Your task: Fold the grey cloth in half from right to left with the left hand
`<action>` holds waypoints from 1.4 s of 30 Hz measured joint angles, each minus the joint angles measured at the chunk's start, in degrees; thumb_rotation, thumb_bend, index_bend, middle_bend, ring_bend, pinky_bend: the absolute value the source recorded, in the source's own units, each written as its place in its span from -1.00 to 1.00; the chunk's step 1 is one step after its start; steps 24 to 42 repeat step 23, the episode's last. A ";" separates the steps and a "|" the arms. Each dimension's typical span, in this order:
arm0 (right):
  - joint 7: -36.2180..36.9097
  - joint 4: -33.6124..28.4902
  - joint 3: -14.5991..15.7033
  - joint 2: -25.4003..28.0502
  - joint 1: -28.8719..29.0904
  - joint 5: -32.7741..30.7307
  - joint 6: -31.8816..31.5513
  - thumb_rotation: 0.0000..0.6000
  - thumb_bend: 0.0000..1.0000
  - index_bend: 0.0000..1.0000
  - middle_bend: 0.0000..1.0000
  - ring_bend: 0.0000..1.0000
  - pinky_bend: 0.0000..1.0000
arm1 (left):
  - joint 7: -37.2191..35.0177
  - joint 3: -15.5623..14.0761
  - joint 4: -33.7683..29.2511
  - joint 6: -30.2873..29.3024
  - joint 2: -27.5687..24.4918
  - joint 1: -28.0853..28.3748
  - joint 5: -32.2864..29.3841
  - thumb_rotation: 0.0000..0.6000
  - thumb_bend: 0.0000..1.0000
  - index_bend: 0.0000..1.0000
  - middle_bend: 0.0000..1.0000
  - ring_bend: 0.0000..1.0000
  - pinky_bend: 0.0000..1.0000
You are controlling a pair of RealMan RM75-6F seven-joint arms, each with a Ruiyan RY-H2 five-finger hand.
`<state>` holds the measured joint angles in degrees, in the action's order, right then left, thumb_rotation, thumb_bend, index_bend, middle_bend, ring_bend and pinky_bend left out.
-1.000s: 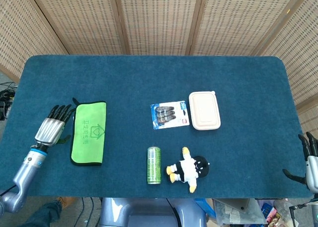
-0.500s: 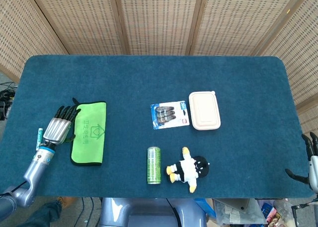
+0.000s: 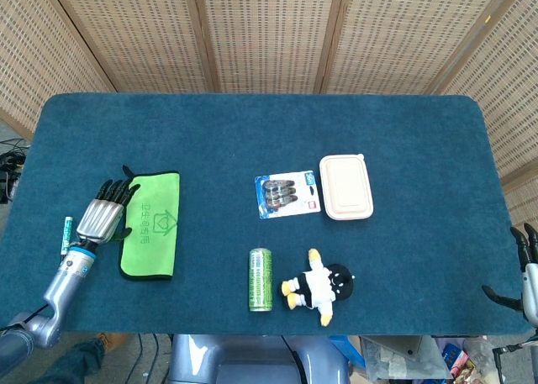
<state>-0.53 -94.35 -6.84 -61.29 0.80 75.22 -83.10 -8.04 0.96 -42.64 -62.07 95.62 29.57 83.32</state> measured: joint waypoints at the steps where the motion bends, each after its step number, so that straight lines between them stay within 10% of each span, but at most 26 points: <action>1: 0.04 -0.03 0.01 0.01 0.00 0.04 -0.01 1.00 -1.00 -1.00 -1.00 -1.00 -1.00 | -0.47 0.12 -0.32 -0.88 -0.43 -0.16 0.16 1.00 -0.47 -1.00 -1.00 -1.00 -1.00; 9: 0.56 -0.47 0.25 0.30 -0.15 1.06 -0.47 1.00 -1.00 -1.00 -1.00 -1.00 -1.00 | -1.51 2.24 -9.65 -7.99 -8.23 -2.76 -0.34 1.00 -0.52 -1.00 -1.00 -1.00 -1.00; 23: 1.37 -1.68 1.22 0.85 -0.84 5.04 -3.02 1.00 -1.00 -1.00 -1.00 -1.00 -1.00 | 16.34 2.14 -49.08 -17.31 -26.62 -15.13 -9.51 1.00 -0.54 -1.00 -1.00 -1.00 -1.00; 42: 1.37 -1.68 1.22 0.85 -0.84 5.04 -3.02 1.00 -1.00 -1.00 -1.00 -1.00 -1.00 | 16.34 2.14 -49.08 -17.31 -26.62 -15.13 -9.51 1.00 -0.54 -1.00 -1.00 -1.00 -1.00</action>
